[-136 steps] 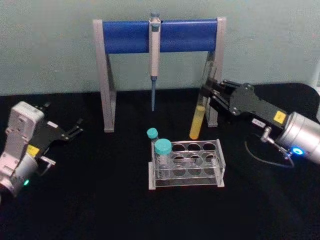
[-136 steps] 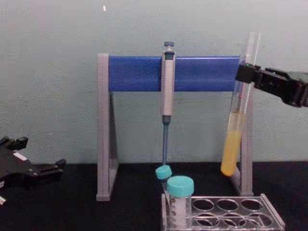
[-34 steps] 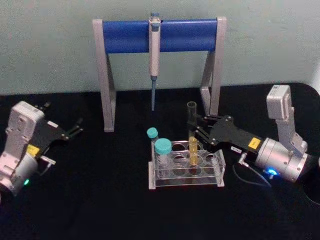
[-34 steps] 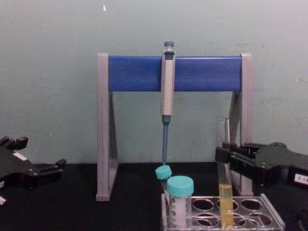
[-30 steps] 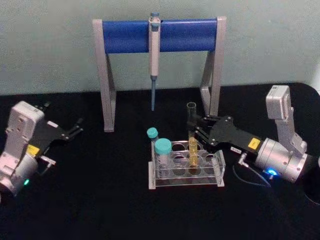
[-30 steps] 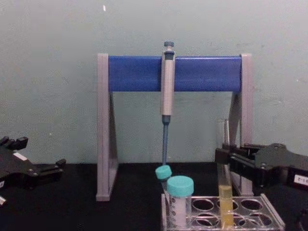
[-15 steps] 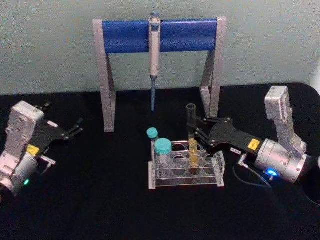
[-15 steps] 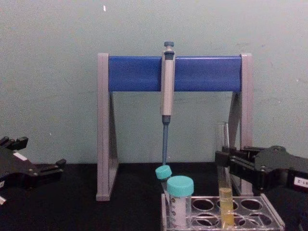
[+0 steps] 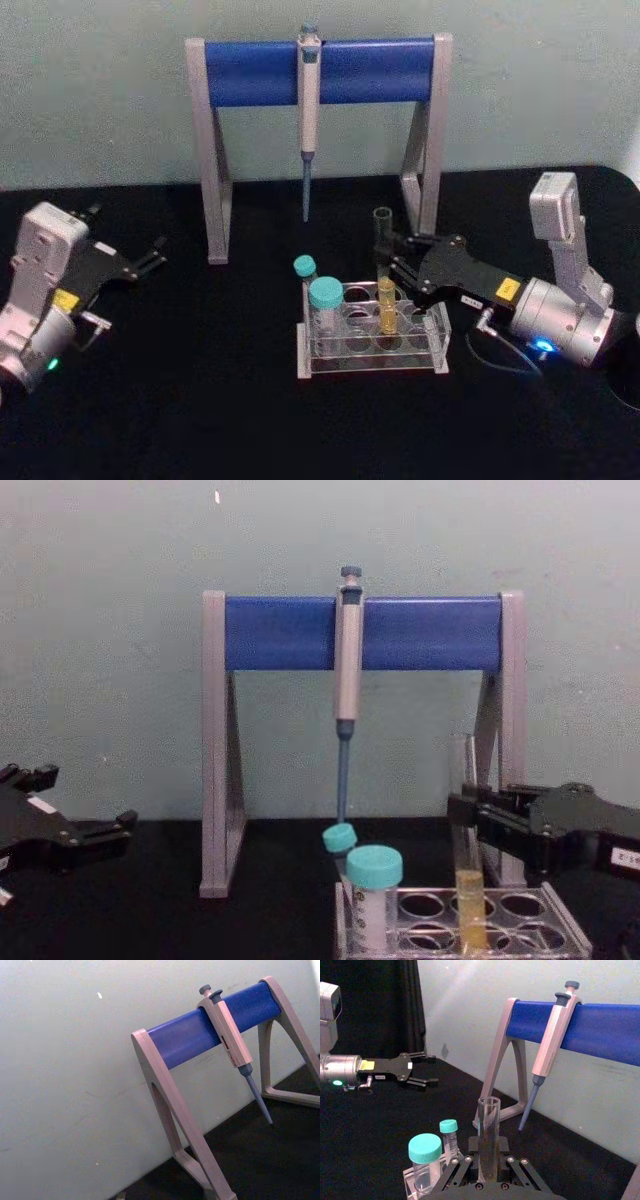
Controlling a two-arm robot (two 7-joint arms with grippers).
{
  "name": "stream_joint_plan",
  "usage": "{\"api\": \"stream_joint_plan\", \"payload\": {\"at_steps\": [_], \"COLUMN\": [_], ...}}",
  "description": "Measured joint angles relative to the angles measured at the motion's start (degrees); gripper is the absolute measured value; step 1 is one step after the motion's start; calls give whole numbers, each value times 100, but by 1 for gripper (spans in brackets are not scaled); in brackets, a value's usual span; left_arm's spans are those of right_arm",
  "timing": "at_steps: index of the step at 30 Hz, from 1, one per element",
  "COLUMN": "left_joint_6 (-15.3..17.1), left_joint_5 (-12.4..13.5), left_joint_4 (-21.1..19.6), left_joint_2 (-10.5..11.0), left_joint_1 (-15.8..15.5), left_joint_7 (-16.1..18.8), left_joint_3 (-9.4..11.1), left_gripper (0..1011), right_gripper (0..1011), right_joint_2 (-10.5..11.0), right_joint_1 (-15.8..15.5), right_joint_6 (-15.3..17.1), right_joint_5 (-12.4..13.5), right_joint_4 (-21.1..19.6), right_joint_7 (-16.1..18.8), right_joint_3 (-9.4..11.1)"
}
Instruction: Pick up the test tube from the test tube rack, shake it, then place it back into the test tube rack.
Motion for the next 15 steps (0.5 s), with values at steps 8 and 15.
{"api": "stream_joint_plan", "payload": {"at_steps": [8,15], "left_joint_6": [0,0], "left_joint_5": [0,0], "left_joint_4": [0,0], "left_joint_2": [0,0], "left_joint_1": [0,0], "left_joint_7": [0,0], "left_joint_3": [0,0], "left_gripper": [1001,1001], "right_gripper": [216,216], "right_joint_2": [0,0], "right_joint_1": [0,0], "right_joint_6": [-1,-3], "right_joint_5": [0,2], "right_joint_4": [0,0], "right_joint_7": [2,3], "right_joint_3": [1,1]}}
